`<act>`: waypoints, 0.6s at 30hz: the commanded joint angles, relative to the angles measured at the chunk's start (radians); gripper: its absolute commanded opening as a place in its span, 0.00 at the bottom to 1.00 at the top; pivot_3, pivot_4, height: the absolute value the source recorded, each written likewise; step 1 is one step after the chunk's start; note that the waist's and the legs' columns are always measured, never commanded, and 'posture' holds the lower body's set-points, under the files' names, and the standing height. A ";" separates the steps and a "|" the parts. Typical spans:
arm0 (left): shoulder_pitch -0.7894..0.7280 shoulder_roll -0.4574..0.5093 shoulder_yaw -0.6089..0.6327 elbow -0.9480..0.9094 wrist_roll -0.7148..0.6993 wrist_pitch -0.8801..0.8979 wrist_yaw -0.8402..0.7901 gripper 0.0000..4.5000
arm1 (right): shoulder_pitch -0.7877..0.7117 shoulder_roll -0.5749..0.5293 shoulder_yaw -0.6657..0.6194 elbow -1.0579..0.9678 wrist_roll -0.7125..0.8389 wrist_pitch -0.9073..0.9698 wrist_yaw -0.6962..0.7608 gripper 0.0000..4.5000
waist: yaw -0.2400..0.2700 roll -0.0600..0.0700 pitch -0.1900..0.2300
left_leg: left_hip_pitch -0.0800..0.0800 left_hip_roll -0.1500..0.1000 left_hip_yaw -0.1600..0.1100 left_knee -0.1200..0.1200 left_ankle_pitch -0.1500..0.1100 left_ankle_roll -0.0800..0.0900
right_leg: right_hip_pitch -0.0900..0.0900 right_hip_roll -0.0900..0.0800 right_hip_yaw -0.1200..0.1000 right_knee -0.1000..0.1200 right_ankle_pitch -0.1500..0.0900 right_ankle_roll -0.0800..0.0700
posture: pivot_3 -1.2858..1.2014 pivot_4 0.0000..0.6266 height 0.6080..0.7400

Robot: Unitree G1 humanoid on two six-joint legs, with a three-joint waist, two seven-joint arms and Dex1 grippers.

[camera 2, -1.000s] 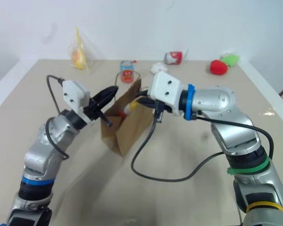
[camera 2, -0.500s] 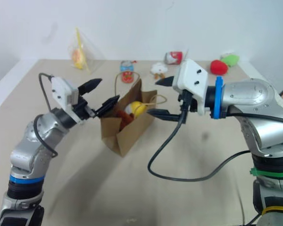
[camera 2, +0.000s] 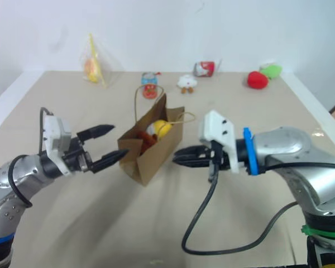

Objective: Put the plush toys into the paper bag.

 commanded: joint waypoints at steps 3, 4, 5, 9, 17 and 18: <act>0.060 0.052 0.019 -0.084 -0.007 -0.031 -0.046 1.00 | -0.036 0.160 0.188 -0.003 -0.123 -0.072 -0.142 0.01 | 0.001 0.000 0.000 | -0.001 -0.001 0.001 0.000 0.000 0.000 | -0.001 -0.001 0.000 0.000 0.000 -0.001 | 0.52 0.24 1.00; 0.064 0.055 0.020 -0.087 -0.008 -0.031 -0.048 1.00 | -0.039 0.172 0.205 0.002 -0.141 -0.083 -0.152 0.01 | 0.001 0.000 0.000 | -0.001 -0.001 0.001 0.000 0.000 0.000 | -0.001 -0.001 0.000 0.000 0.000 -0.001 | 0.52 0.24 1.00; 0.068 0.060 0.022 -0.093 -0.013 -0.029 -0.051 1.00 | -0.041 0.182 0.220 0.008 -0.158 -0.097 -0.159 0.01 | 0.001 0.000 0.000 | -0.001 -0.001 0.001 0.000 0.000 0.000 | -0.001 -0.002 0.000 0.000 0.000 -0.001 | 0.52 0.24 1.00; 0.086 0.073 0.016 -0.105 -0.009 -0.035 -0.065 1.00 | -0.063 0.224 0.264 0.042 -0.213 -0.146 -0.180 0.01 | 0.001 0.000 0.000 | -0.002 -0.001 0.001 0.000 0.000 -0.001 | -0.001 -0.002 0.000 -0.001 -0.001 -0.001 | 0.52 0.24 1.00; 0.105 0.065 -0.025 -0.101 0.056 -0.082 -0.054 1.00 | -0.123 0.303 0.327 0.122 -0.305 -0.225 -0.191 0.01 | 0.000 0.000 0.000 | -0.001 -0.001 0.001 -0.001 0.000 -0.001 | -0.001 -0.001 0.000 0.000 -0.001 -0.001 | 0.52 0.24 1.00; 0.103 0.059 -0.030 -0.097 0.068 -0.089 -0.043 1.00 | -0.130 0.313 0.335 0.131 -0.314 -0.232 -0.191 0.01 | -0.001 0.000 0.000 | -0.002 -0.001 0.001 -0.001 0.000 -0.001 | -0.001 -0.001 0.000 0.000 -0.001 -0.001 | 0.52 0.24 1.00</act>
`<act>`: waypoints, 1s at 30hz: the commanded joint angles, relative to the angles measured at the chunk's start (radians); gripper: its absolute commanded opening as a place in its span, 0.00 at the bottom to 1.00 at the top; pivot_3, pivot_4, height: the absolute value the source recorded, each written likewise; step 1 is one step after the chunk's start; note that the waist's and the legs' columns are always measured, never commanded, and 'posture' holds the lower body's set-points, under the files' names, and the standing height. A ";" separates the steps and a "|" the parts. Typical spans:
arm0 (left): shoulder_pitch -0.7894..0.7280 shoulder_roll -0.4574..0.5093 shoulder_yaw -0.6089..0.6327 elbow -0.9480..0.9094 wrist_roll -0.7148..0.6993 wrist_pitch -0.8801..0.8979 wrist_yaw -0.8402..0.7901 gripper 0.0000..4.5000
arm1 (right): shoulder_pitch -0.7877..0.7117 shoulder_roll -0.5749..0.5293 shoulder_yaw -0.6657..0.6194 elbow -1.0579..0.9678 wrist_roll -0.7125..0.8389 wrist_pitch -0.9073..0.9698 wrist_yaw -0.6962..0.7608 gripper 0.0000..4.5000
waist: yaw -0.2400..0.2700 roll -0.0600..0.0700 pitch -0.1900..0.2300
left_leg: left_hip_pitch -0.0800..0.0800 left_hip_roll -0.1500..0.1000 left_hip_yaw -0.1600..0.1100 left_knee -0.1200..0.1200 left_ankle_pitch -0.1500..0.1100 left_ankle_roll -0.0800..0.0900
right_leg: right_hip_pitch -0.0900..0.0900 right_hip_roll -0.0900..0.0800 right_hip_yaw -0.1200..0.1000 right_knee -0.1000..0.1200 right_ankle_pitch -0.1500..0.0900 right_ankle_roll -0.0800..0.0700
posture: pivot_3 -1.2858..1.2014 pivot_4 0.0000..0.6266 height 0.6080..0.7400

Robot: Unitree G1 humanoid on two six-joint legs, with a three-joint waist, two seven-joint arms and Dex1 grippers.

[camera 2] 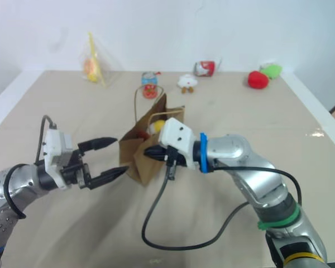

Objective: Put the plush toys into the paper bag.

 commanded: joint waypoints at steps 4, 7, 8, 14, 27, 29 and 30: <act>-0.003 -0.030 -0.044 -0.024 0.103 -0.064 0.068 1.00 | -0.067 0.061 0.037 0.044 -0.063 -0.062 0.002 0.01 | 0.000 0.000 0.000 | 0.000 0.000 0.000 0.000 0.000 0.000 | 0.000 0.000 0.000 0.000 0.000 0.000 | 0.52 0.24 1.00; -0.017 -0.068 -0.068 -0.014 0.148 -0.071 0.133 1.00 | -0.078 0.075 0.043 0.057 -0.077 -0.065 0.003 0.01 | 0.000 0.000 0.000 | 0.000 0.000 0.000 0.000 0.000 0.000 | 0.000 0.000 0.000 0.000 0.000 0.000 | 0.52 0.24 1.00; -0.024 -0.080 -0.074 -0.009 0.161 -0.069 0.154 1.00 | -0.079 0.077 0.044 0.058 -0.080 -0.066 0.004 0.01 | 0.000 0.000 0.000 | 0.000 0.000 0.000 0.000 0.000 0.000 | 0.000 0.000 0.000 0.000 0.000 0.000 | 0.52 0.24 1.00; -0.058 -0.154 -0.099 0.012 0.181 -0.045 0.238 1.00 | -0.073 0.082 0.046 0.051 -0.095 -0.062 0.009 0.01 | 0.001 0.000 0.000 | 0.000 0.000 0.000 -0.001 0.000 0.000 | 0.000 0.000 0.000 0.000 0.000 0.000 | 0.52 0.24 1.00; -0.084 -0.188 -0.085 0.047 0.112 0.035 0.266 0.77 | -0.060 0.070 0.040 0.040 -0.120 -0.067 0.015 0.00 | 0.000 0.000 0.000 | 0.000 0.000 0.000 -0.001 0.000 0.000 | 0.000 0.000 0.000 0.000 0.000 0.000 | 0.52 0.24 1.00; -0.089 -0.189 -0.077 0.055 0.105 0.035 0.265 0.58 | -0.058 0.068 0.037 0.039 -0.123 -0.069 0.016 0.00 | 0.000 0.000 0.000 | 0.000 0.000 0.000 -0.001 0.000 0.000 | 0.000 0.000 0.000 0.000 0.000 0.000 | 0.52 0.24 1.00; -0.090 -0.185 -0.076 0.059 0.103 0.034 0.262 0.50 | -0.056 0.067 0.036 0.037 -0.124 -0.069 0.016 0.00 | 0.000 0.000 0.000 | 0.000 0.000 0.000 -0.001 0.000 0.000 | 0.000 0.000 0.000 0.000 0.000 0.000 | 0.52 0.24 1.00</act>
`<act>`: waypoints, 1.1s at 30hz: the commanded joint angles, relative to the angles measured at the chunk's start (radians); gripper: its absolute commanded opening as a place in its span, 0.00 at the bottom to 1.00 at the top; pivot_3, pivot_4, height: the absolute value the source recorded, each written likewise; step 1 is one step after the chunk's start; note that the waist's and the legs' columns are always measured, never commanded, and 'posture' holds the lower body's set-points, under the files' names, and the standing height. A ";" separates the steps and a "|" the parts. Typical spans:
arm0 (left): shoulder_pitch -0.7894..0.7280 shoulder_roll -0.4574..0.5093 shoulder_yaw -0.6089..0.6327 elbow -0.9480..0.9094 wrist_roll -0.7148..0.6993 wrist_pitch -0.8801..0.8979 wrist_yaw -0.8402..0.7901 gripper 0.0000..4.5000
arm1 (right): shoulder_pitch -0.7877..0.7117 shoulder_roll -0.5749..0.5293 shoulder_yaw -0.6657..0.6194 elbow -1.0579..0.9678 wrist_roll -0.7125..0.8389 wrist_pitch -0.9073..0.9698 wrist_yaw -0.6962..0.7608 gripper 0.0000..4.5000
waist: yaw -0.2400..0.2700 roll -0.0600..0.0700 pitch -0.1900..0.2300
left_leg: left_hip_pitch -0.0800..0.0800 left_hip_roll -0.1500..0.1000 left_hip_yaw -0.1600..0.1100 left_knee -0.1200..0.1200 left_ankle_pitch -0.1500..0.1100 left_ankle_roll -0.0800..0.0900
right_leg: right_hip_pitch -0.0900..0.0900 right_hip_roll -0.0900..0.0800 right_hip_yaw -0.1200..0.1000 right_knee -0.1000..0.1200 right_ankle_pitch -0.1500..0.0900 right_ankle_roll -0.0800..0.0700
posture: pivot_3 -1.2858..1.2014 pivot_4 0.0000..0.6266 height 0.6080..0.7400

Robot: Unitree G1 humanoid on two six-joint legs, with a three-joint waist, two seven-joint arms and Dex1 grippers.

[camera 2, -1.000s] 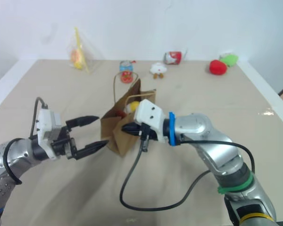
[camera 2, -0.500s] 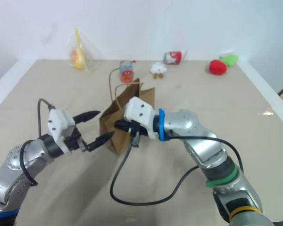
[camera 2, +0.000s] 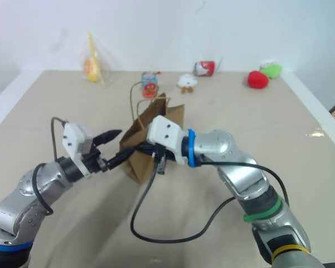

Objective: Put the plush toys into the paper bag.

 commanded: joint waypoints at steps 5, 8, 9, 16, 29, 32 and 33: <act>-0.019 0.019 0.030 0.024 -0.015 -0.014 -0.020 0.07 | 0.010 -0.018 -0.034 -0.046 0.001 -0.018 0.011 0.00 | 0.000 0.000 0.000 | 0.000 0.000 0.000 0.000 0.000 0.000 | 0.000 0.000 0.000 0.000 0.000 0.000 | 0.52 0.24 1.00; -0.026 0.034 0.025 0.038 0.001 -0.033 -0.040 0.01 | 0.018 -0.032 -0.058 -0.051 0.016 -0.007 0.020 0.00 | 0.000 0.000 0.000 | 0.000 0.000 0.000 0.000 0.000 0.000 | 0.000 0.000 0.000 0.000 0.000 0.000 | 0.52 0.24 1.00; -0.029 0.041 0.023 0.047 0.009 -0.046 -0.053 0.01 | 0.023 -0.047 -0.074 -0.049 0.022 -0.004 0.029 0.00 | 0.001 0.000 0.000 | 0.000 0.000 0.000 0.000 0.000 0.000 | 0.000 0.000 0.000 0.000 0.000 0.000 | 0.52 0.24 1.00; -0.090 0.098 0.022 0.160 0.028 -0.171 -0.225 0.01 | 0.095 -0.177 -0.217 -0.011 0.075 -0.002 0.098 0.00 | 0.001 0.000 0.000 | 0.000 -0.001 0.000 0.000 0.000 0.000 | 0.000 0.000 0.000 0.000 0.000 0.000 | 0.52 0.24 1.00; -0.244 0.228 0.006 0.318 -0.088 -0.232 -0.708 0.01 | 0.130 -0.423 -0.681 0.245 0.320 0.118 0.223 0.00 | 0.001 0.000 0.001 | 0.000 -0.001 0.000 -0.002 -0.001 0.001 | 0.000 0.000 0.000 -0.001 -0.001 -0.001 | 0.52 0.24 1.00; -0.224 0.228 -0.008 0.331 -0.068 -0.275 -0.759 0.01 | 0.095 -0.471 -0.722 0.280 0.383 0.170 0.260 0.00 | -0.002 0.000 0.001 | 0.000 -0.002 0.001 -0.003 -0.001 0.001 | 0.000 0.000 0.001 -0.001 -0.001 -0.001 | 0.52 0.24 1.00; -0.229 0.220 -0.007 0.337 -0.067 -0.294 -0.773 0.01 | 0.076 -0.479 -0.727 0.289 0.399 0.177 0.261 0.00 | -0.002 0.000 0.001 | 0.001 -0.001 0.001 -0.003 -0.001 0.001 | 0.000 0.001 0.001 -0.001 -0.001 -0.001 | 0.52 0.24 1.00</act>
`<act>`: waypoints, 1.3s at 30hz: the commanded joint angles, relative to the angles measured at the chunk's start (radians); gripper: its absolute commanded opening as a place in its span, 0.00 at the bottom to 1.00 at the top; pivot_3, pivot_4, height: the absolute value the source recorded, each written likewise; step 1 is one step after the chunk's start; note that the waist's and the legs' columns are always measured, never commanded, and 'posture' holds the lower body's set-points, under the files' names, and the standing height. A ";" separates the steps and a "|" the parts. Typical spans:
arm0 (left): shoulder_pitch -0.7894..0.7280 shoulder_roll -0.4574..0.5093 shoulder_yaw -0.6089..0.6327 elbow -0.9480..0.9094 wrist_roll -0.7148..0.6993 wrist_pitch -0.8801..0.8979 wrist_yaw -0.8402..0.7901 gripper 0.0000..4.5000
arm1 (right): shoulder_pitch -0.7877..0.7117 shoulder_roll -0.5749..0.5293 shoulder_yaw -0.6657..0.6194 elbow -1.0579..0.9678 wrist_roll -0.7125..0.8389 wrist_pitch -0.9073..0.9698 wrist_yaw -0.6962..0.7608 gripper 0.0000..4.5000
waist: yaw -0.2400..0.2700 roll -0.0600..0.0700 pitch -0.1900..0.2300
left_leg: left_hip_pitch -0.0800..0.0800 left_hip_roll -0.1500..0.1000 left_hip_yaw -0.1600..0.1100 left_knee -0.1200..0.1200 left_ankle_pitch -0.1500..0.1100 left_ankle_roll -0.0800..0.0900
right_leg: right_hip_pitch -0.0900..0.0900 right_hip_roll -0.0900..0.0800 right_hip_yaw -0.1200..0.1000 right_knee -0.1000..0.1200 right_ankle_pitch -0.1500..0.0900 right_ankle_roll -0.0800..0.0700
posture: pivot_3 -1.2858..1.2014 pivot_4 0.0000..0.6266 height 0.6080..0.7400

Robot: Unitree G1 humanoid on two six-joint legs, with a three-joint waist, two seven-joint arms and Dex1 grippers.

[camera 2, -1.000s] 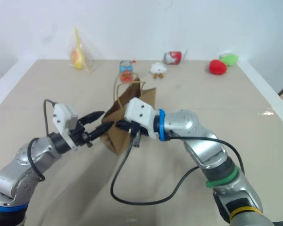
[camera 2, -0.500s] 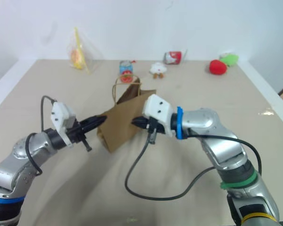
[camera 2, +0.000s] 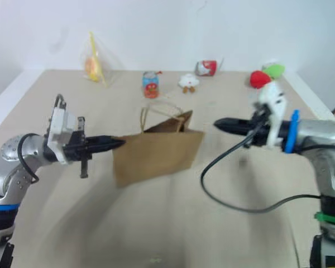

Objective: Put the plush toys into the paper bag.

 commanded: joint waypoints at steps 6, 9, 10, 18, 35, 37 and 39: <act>-0.051 -0.005 0.003 0.088 0.026 -0.113 -0.110 0.00 | -0.084 -0.054 0.023 -0.024 0.109 0.072 0.065 0.11 | 0.001 0.000 0.000 | 0.001 0.001 -0.001 0.000 0.000 0.000 | 0.000 0.001 -0.001 0.001 0.000 0.000 | 0.52 0.24 1.00; -0.065 0.002 -0.004 0.154 0.058 -0.153 -0.144 0.00 | -0.101 -0.055 0.027 -0.050 0.162 0.115 0.079 0.34 | 0.000 0.001 0.000 | 0.001 0.001 0.001 0.000 0.000 0.000 | 0.000 0.001 0.000 0.001 0.000 0.000 | 0.52 0.24 1.00; -0.070 0.003 -0.006 0.173 0.067 -0.165 -0.155 0.00 | -0.109 -0.057 0.030 -0.049 0.170 0.120 0.083 0.40 | 0.001 0.001 0.000 | 0.001 0.001 0.000 0.000 0.000 0.000 | 0.000 0.001 0.000 0.001 0.000 0.000 | 0.52 0.24 1.00; -0.069 0.007 -0.031 0.224 0.120 -0.282 -0.250 0.00 | -0.139 -0.084 0.052 -0.141 0.305 0.211 0.131 0.98 | 0.002 0.001 0.000 | 0.000 0.000 0.000 0.000 0.000 0.000 | 0.000 -0.001 0.000 0.000 0.000 0.000 | 0.52 0.24 1.00; -0.075 0.101 0.180 -0.018 -0.094 0.134 0.100 0.54 | -0.103 -0.062 0.067 -0.111 0.270 0.146 0.085 1.00 | 0.002 0.001 0.000 | 0.000 0.001 0.000 0.000 0.000 0.000 | -0.001 -0.001 -0.001 0.000 0.000 0.001 | 0.52 0.24 1.00; -0.069 0.099 0.209 -0.040 -0.115 0.171 0.152 0.78 | -0.095 -0.057 0.069 -0.093 0.255 0.129 0.084 1.00 | 0.003 0.001 0.000 | 0.000 0.001 0.000 0.000 0.000 0.000 | 0.000 -0.001 -0.001 0.000 0.000 0.001 | 0.52 0.24 1.00; -0.064 0.084 0.223 -0.002 -0.035 0.152 0.253 0.89 | -0.069 -0.039 0.082 -0.040 0.191 0.058 0.076 1.00 | 0.003 0.001 0.000 | -0.001 0.000 0.000 0.000 0.000 0.000 | 0.000 -0.001 -0.001 0.000 0.000 0.001 | 0.52 0.24 1.00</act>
